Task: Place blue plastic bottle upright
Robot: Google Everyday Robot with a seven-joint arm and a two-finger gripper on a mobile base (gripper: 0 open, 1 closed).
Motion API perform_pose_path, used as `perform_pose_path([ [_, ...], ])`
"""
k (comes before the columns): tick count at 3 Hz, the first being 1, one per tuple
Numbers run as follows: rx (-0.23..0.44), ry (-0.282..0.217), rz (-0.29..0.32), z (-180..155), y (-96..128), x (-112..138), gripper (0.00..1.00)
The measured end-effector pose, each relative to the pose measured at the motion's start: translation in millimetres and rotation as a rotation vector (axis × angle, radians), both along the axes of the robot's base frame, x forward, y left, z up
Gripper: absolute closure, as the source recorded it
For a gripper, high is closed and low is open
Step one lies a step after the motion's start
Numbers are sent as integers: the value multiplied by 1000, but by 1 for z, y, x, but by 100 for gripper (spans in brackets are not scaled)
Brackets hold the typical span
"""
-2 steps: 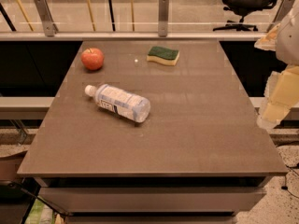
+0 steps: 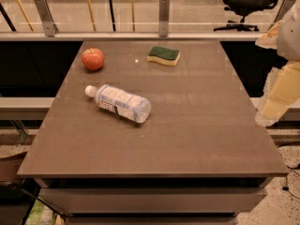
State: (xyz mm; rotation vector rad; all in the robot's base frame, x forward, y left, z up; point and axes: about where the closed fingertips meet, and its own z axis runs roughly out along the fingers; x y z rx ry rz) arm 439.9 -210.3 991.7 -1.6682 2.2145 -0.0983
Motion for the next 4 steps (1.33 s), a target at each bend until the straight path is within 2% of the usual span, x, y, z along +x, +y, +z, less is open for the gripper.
perform_pose_path([
  [1, 73, 27, -50, 6, 12, 6, 0],
  [3, 204, 107, -219, 2, 50, 39, 0],
  [4, 208, 141, -286, -6, 70, 56, 0],
])
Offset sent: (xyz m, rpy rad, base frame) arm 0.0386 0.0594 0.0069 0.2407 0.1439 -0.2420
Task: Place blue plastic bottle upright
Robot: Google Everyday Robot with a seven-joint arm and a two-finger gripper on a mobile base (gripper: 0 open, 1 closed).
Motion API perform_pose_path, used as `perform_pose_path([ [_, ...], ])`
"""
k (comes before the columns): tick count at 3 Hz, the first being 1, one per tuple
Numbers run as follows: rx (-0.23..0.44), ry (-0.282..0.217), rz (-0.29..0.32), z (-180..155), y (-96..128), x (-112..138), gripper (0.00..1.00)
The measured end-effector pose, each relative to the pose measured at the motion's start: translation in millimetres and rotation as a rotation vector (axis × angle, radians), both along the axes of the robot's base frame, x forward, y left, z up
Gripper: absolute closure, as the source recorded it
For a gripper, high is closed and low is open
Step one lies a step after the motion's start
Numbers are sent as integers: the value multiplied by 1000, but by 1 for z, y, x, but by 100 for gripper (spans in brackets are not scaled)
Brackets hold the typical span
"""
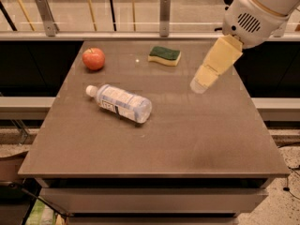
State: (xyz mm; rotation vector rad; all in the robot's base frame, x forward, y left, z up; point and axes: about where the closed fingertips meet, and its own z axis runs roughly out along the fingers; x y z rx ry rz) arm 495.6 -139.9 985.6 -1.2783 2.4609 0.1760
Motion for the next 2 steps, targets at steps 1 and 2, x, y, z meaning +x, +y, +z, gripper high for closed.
perform_pose_path([
  [1, -63, 31, -33, -7, 21, 14, 0],
  [2, -170, 44, -34, -12, 43, 35, 0],
])
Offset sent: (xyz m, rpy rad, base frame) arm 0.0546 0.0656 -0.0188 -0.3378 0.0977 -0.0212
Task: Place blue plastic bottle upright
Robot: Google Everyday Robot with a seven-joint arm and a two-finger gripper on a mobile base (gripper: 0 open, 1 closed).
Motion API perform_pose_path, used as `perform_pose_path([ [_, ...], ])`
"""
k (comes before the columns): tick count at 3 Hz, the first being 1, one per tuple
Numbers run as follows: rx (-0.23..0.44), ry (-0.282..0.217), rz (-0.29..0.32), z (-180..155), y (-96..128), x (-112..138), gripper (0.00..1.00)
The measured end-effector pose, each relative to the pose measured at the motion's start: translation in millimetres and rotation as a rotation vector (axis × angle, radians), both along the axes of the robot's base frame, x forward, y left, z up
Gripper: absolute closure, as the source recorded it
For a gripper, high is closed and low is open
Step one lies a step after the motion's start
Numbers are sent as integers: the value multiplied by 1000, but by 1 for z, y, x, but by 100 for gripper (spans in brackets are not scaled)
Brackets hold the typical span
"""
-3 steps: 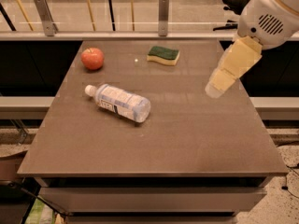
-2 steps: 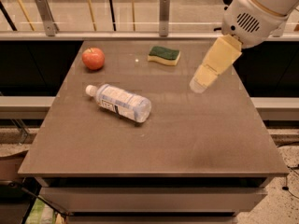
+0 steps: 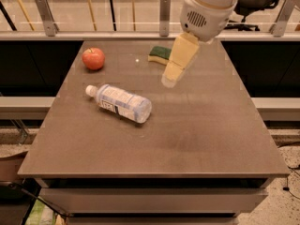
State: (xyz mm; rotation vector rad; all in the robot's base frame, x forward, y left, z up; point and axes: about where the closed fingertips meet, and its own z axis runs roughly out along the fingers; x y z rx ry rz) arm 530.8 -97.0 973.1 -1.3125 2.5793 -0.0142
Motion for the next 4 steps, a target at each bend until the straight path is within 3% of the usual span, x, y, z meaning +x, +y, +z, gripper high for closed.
perform_pose_path([
  [1, -70, -10, 24, -3, 24, 20, 0],
  [2, -83, -30, 42, -8, 43, 31, 0],
  [3, -48, -42, 83, -24, 81, 31, 0],
  [4, -48, -42, 83, -24, 81, 31, 0],
])
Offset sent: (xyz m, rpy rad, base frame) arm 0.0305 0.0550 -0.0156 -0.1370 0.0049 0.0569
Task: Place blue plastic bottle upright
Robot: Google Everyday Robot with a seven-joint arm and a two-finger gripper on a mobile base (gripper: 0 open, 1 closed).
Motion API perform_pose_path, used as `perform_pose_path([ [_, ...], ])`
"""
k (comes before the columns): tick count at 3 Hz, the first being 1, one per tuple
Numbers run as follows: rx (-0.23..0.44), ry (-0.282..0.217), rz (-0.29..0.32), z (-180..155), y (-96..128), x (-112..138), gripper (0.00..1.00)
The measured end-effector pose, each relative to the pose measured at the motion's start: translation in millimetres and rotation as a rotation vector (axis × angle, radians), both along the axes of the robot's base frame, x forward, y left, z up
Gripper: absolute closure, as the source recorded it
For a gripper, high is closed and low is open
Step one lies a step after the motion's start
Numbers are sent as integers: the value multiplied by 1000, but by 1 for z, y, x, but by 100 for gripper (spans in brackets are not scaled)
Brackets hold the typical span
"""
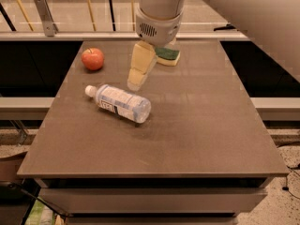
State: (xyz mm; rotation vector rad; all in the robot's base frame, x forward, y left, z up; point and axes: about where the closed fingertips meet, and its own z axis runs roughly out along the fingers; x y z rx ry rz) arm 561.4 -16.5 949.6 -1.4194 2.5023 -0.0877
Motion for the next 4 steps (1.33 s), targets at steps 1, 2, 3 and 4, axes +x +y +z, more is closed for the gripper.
perform_pose_path([
  [1, -18, 24, -2, -8, 9, 2, 0],
  [2, -17, 71, 26, -27, 26, 2, 0],
  [3, -10, 115, 53, -44, 42, 2, 0],
  [4, 6, 138, 74, -58, 55, -3, 0],
])
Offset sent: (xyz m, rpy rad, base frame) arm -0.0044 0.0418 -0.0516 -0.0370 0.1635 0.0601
